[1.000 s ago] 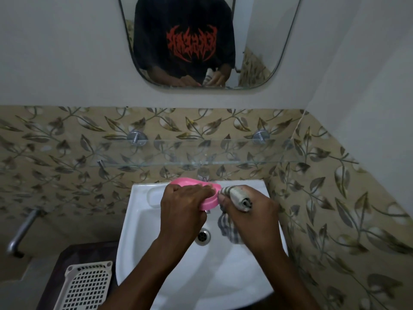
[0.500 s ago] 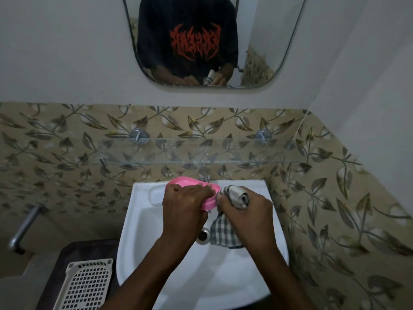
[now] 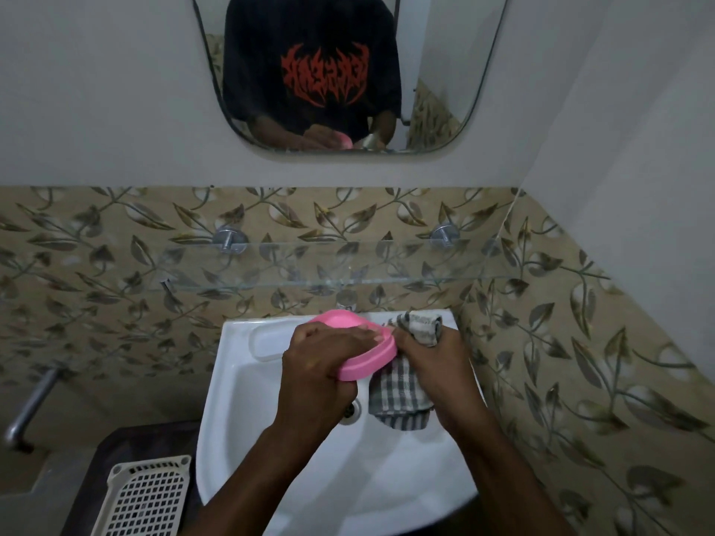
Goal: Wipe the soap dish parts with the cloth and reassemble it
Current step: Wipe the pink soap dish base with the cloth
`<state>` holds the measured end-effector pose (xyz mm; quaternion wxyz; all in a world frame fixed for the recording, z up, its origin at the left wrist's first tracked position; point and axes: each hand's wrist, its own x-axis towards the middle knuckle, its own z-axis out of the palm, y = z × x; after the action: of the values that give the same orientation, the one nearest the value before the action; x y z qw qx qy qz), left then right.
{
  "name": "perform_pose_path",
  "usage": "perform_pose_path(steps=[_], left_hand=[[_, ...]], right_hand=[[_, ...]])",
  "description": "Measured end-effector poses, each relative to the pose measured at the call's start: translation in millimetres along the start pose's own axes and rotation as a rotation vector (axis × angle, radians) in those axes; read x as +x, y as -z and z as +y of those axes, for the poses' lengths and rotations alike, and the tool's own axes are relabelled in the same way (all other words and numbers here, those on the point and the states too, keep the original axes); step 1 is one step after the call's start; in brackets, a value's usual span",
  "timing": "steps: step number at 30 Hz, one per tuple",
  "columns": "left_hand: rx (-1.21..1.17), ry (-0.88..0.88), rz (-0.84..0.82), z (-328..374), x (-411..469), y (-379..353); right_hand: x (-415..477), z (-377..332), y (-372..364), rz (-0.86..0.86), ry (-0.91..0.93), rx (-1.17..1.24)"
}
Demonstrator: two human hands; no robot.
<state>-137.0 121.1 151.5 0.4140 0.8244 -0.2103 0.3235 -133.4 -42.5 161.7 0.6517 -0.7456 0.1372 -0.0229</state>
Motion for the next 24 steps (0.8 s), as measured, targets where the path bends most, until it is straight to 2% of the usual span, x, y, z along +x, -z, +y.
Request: perform_pose_path(steps=[3,7,9,13,16,18,21,24], left_hand=[[-0.188,-0.014,0.006,3.2,5.1,-2.4],[-0.351,0.033,-0.025,6.2,6.6,-2.3],[-0.452,0.075,-0.048,10.9,5.7,-1.9],[-0.701,0.302,-0.076,19.2,7.3,-0.9],[-0.815,0.545,-0.041,19.3,6.1,0.0],[-0.73,0.639,-0.016,14.4,5.9,0.6],[-0.487,0.608,-0.083,4.9,9.1,1.7],[-0.403,0.548,-0.138,4.8,16.1,4.3]], right_hand=[[-4.2,2.4,0.9,-0.17,-0.118,0.27],[-8.2,11.6,3.0,-0.189,-0.336,0.676],[-10.1,15.7,1.3,-0.263,-0.441,0.869],[-12.0,18.0,-0.4,-0.314,-0.373,1.097],[-9.0,14.3,2.4,-0.305,-0.322,1.059],[-7.1,13.2,4.6,-0.236,-0.278,0.909],[-6.2,9.7,11.6,-0.096,-0.002,0.658],[-8.3,-1.0,16.0,-0.099,0.285,0.441]])
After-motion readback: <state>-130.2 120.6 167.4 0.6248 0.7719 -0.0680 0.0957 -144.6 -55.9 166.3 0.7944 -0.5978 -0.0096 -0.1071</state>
